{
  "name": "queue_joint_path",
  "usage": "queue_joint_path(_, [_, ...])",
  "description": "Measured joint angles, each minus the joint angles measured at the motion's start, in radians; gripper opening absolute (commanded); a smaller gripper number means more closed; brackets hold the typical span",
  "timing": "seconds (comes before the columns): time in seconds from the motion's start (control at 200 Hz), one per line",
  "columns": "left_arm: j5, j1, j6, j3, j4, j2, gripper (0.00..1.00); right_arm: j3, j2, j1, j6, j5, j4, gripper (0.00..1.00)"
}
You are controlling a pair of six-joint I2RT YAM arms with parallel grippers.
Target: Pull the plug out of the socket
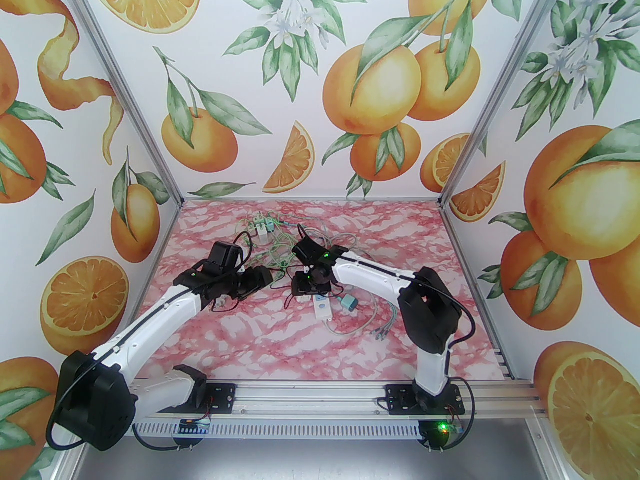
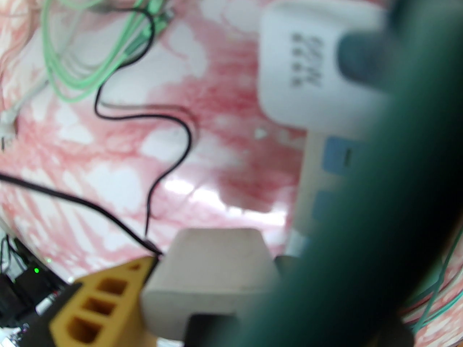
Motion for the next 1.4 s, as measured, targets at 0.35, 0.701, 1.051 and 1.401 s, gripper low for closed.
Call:
queue_joint_path(0.35, [0.002,0.000,0.000,-0.023,-0.005,0.000,0.61,0.000,0.000,-0.001,-0.003,0.000,0.002,0.76])
queue_joint_path(0.701, [0.003,0.000,0.002,-0.024,-0.005,0.000,0.62,-0.015,-0.047,-0.071,0.010,-0.065,0.009,1.00])
queue_joint_path(1.051, [0.003,0.000,0.023,-0.024,-0.004,0.000,0.63,-0.014,-0.058,-0.076,0.054,-0.154,0.021,1.00])
queue_joint_path(1.401, [0.005,0.019,0.033,-0.024,-0.003,-0.007,0.64,-0.087,-0.106,-0.058,0.138,-0.237,0.081,1.00])
